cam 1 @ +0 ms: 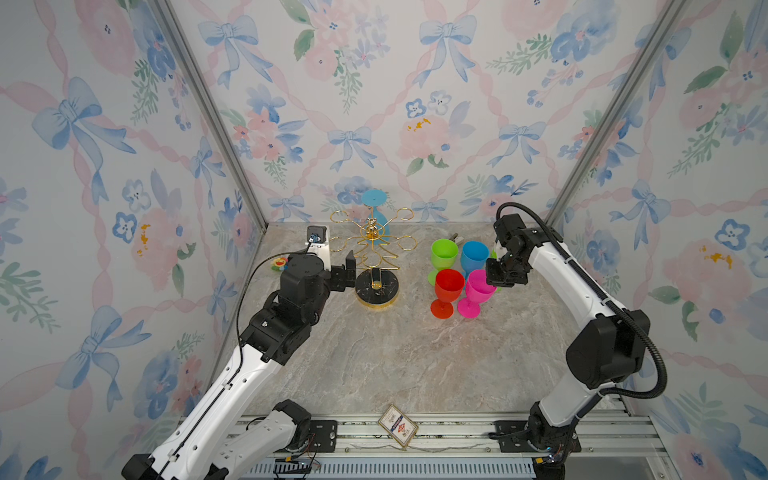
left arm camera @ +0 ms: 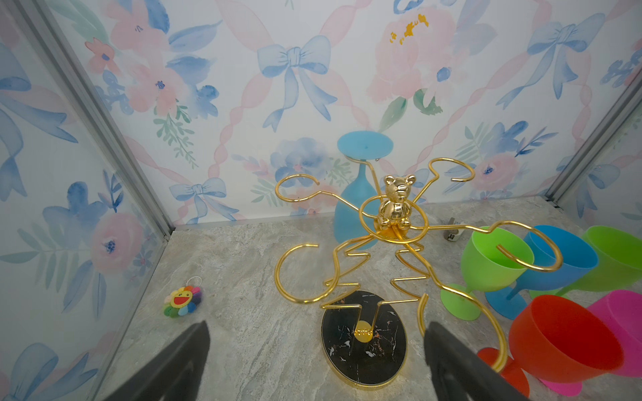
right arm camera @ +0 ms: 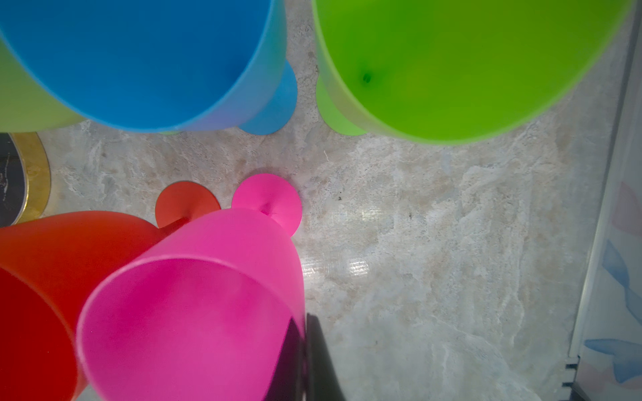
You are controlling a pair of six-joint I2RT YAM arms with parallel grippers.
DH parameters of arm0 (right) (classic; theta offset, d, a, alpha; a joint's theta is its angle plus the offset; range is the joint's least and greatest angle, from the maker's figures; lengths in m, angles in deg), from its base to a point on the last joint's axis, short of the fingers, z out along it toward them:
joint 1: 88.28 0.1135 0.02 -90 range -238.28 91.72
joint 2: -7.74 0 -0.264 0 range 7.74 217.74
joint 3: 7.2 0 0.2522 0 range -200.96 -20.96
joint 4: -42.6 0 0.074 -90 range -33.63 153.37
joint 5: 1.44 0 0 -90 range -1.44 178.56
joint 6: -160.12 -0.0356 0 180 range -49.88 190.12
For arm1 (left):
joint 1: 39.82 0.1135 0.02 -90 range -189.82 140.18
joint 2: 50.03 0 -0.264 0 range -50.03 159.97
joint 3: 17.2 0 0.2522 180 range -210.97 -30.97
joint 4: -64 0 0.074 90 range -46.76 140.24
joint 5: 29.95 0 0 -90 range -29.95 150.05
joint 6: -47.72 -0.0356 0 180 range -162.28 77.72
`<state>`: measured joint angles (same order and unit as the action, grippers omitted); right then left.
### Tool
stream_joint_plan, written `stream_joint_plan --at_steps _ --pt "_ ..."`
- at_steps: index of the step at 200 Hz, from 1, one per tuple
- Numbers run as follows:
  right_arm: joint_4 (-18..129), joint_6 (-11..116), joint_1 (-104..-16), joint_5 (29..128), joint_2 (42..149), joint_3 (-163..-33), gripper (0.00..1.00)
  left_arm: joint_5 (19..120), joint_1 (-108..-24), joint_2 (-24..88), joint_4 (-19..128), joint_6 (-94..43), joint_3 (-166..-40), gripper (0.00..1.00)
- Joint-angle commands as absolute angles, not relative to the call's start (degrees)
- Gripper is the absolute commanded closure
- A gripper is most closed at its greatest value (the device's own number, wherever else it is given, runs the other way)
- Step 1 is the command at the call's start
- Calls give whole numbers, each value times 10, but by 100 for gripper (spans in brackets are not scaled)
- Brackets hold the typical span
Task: Take the wine glass off the wine glass rack
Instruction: 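Lower the pink glass upright beside the red glass while left moves toward the rack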
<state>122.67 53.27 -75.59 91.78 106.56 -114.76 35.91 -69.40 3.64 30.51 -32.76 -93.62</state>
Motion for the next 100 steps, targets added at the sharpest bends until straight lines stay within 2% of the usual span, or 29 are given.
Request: stream_joint_plan --at_steps 1,100 --pt "1225 540 -763 911 1075 -1167 100 365 -691 29 300 -322 -928 2" --pt "1231 537 -762 910 1087 -1176 99 357 -690 6 297 -319 -917 2"
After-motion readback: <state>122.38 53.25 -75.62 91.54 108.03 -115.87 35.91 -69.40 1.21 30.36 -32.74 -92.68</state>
